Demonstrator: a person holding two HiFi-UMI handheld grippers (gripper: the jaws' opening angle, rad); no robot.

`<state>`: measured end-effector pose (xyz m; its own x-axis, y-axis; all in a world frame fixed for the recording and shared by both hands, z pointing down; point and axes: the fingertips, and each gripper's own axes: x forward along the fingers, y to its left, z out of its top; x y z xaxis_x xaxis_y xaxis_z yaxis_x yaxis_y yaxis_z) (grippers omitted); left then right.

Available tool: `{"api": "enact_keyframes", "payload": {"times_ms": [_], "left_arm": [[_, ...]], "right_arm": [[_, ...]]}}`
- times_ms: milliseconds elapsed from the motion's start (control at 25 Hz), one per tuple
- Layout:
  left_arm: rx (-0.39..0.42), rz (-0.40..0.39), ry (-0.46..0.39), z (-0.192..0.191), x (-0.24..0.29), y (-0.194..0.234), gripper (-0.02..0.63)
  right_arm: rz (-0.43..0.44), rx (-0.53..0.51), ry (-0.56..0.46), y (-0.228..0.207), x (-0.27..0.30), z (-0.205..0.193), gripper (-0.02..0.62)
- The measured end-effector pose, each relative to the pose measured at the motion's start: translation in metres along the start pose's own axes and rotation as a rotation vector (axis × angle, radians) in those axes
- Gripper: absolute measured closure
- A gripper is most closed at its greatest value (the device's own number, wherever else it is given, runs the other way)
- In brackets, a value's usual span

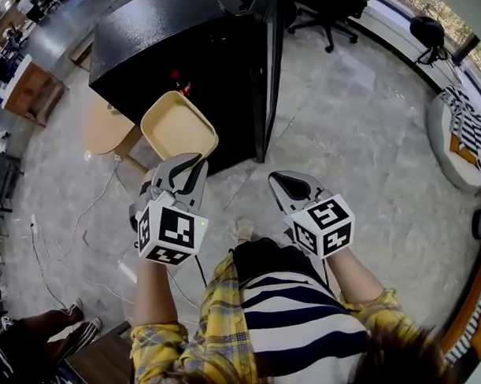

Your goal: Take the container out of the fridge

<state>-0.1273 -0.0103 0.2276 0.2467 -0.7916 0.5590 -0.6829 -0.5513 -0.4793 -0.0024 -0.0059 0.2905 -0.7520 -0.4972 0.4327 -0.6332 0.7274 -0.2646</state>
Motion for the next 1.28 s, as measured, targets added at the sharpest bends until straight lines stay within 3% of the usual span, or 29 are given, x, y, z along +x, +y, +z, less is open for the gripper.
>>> {"api": "enact_keyframes", "payload": {"times_ms": [440, 1280], "left_arm": [[-0.038, -0.033, 0.036, -0.019, -0.019, -0.037, 0.573], [-0.088, -0.072, 0.070, -0.036, -0.033, -0.074, 0.573]], "right_arm": [[0.000, -0.030, -0.041, -0.004, -0.009, 0.020, 0.566], [-0.033, -0.047, -0.029, -0.005, -0.013, 0.021, 0.568]]}}
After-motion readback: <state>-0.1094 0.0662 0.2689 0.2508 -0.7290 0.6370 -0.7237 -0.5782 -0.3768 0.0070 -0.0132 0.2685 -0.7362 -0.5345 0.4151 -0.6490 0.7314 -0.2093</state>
